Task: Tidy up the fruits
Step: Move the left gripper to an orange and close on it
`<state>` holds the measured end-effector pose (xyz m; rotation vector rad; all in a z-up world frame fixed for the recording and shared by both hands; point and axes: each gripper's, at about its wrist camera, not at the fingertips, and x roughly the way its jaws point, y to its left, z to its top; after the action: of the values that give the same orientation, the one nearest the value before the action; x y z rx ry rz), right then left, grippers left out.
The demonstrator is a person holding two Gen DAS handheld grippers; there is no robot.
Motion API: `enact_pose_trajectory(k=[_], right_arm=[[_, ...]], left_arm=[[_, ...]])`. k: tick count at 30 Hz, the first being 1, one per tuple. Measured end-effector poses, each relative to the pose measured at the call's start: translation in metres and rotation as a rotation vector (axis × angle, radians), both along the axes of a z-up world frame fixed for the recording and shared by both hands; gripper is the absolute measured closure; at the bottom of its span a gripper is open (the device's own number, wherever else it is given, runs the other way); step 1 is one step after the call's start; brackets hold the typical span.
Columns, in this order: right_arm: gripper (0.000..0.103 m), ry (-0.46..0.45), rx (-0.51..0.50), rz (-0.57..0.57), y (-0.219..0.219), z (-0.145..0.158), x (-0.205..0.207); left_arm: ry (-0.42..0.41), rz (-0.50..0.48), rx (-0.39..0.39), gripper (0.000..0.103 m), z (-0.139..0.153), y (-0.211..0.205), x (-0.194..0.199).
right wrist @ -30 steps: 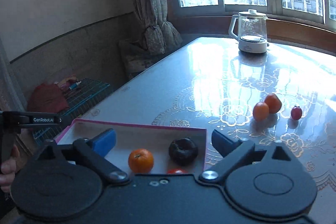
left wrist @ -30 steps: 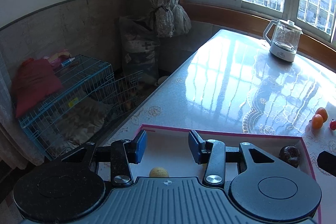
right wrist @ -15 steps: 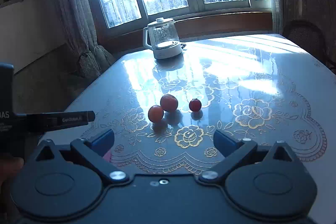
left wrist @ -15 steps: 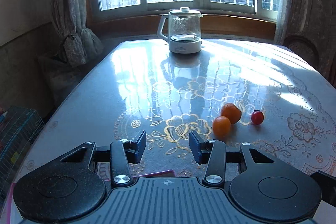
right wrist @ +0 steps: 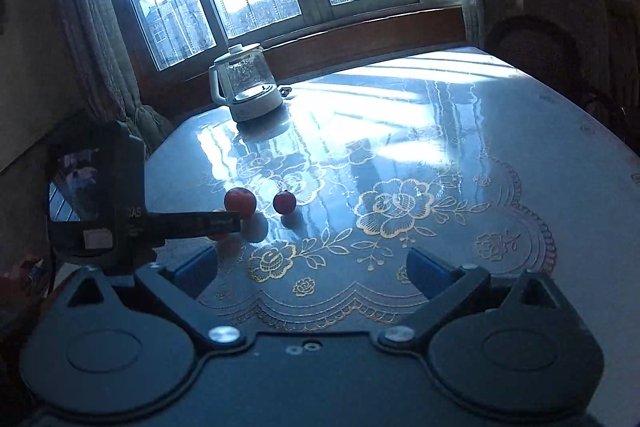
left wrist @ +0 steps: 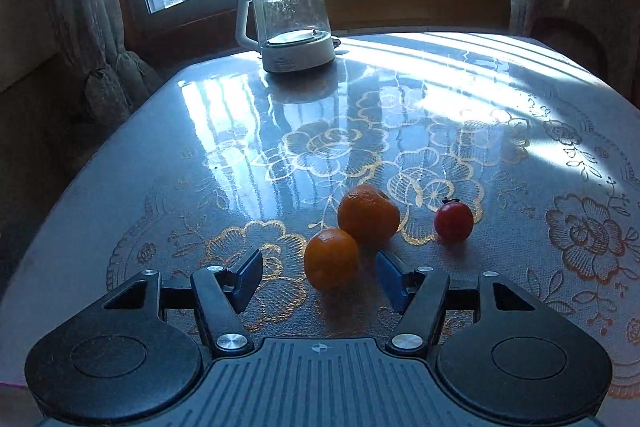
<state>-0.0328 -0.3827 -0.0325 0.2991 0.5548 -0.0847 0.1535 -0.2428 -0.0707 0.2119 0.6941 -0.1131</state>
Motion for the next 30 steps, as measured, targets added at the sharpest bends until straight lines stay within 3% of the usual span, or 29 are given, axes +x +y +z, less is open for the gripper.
enact_pose_trajectory(k=[23, 26, 28, 30], right_arm=[[0.002, 0.006, 0.043, 0.000, -0.010, -0.006, 0.010], [0.002, 0.004, 0.047, -0.001, -0.011, -0.006, 0.010], [0.002, 0.005, 0.047, -0.001, -0.011, -0.006, 0.009], [0.002, 0.005, 0.049, -0.002, -0.011, -0.006, 0.009]], left_arm=[[0.038, 0.009, -0.040, 0.041, -0.018, -0.001, 0.026], [0.042, -0.004, -0.061, 0.052, -0.018, -0.001, 0.026], [0.043, -0.005, -0.064, 0.068, -0.017, -0.003, 0.025], [0.035, -0.009, -0.059, 0.068, -0.018, -0.004, 0.023]])
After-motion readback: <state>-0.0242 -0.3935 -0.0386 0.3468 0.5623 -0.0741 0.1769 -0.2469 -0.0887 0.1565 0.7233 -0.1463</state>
